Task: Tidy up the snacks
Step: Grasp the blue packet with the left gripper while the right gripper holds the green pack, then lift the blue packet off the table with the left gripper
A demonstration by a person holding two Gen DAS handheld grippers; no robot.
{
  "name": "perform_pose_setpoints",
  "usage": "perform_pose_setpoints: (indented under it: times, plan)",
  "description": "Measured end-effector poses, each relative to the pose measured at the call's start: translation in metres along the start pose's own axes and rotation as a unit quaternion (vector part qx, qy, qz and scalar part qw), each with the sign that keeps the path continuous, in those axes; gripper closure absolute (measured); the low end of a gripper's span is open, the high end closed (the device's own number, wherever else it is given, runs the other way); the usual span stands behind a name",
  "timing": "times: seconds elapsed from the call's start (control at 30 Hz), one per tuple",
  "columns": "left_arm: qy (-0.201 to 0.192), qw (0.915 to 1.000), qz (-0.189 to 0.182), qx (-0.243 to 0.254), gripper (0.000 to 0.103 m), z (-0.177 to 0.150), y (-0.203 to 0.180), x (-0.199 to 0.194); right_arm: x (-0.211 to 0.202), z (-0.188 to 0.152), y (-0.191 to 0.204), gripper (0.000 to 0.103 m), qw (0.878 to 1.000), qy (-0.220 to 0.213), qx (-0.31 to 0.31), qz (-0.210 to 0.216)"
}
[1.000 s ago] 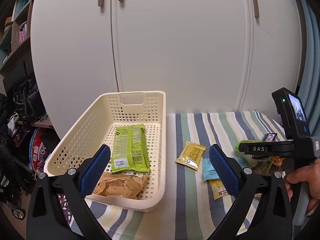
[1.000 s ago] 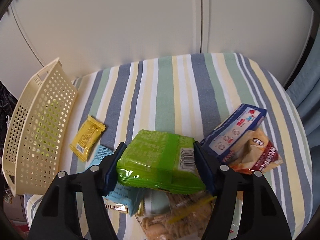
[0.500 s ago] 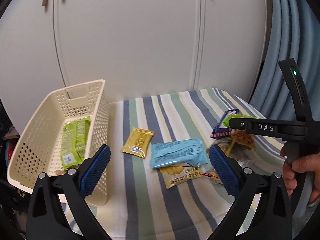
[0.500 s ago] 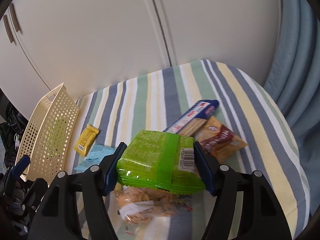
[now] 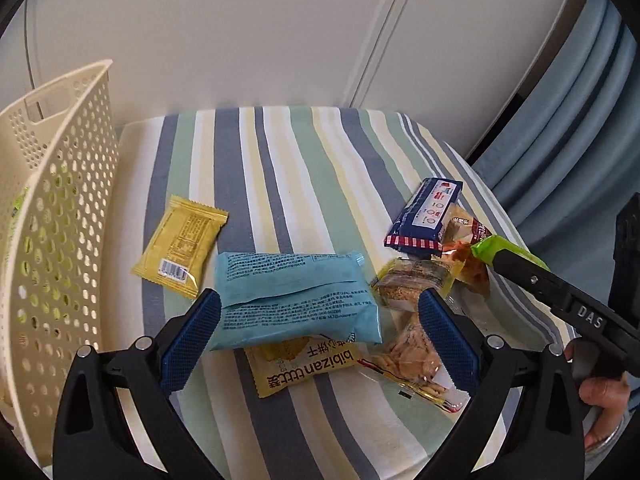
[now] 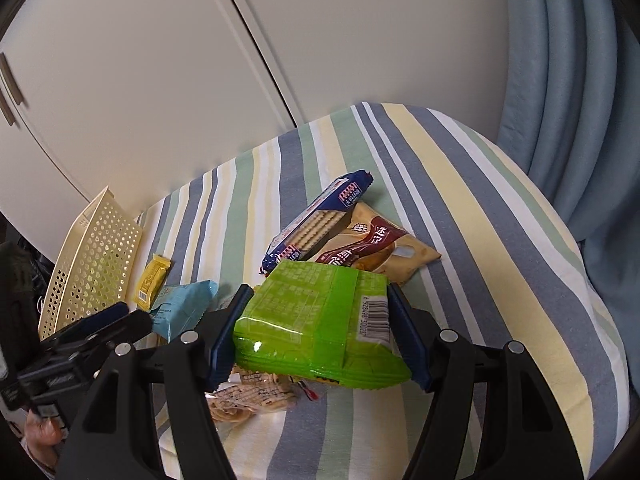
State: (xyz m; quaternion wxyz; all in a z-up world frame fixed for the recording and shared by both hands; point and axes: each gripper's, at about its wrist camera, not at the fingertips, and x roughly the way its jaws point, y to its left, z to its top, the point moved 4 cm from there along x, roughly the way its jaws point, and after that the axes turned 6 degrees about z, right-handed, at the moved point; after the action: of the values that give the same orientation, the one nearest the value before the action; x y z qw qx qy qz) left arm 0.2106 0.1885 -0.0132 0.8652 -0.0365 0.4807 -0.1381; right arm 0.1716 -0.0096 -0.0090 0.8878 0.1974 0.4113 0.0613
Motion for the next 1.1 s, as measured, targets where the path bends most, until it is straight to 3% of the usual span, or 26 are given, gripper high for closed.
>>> perform_pose_setpoints:
  times: [0.13,0.43,0.6,0.8,0.97,1.1]
  plan:
    - [0.032,0.9991,-0.004,-0.025,0.003,-0.001,0.006,0.026,-0.001,-0.001,-0.005,0.036,1.0,0.001,0.002,0.004]
    - [0.051,0.9985,-0.009,-0.021,0.003,0.0,-0.002,0.042,0.002,-0.003,-0.006,0.036,1.0,0.002,0.007,0.016]
    - [0.064,0.9971,0.038,0.019,0.003,0.001,-0.019,0.055,0.002,-0.003,-0.006,0.036,1.0,0.001,0.008,0.018]
    - [0.067,0.9958,0.06,0.014,0.003,0.002,-0.022,0.068,0.003,-0.003,-0.01,0.036,1.0,0.002,0.012,0.019]
    - [0.045,0.9977,0.05,0.0,0.015,0.003,-0.018,0.061,0.003,-0.003,-0.013,0.036,1.0,0.002,0.017,0.023]
    - [0.021,0.9989,0.041,0.009,0.033,0.004,-0.024,0.047,0.003,-0.003,-0.013,0.036,1.0,0.002,0.017,0.022]
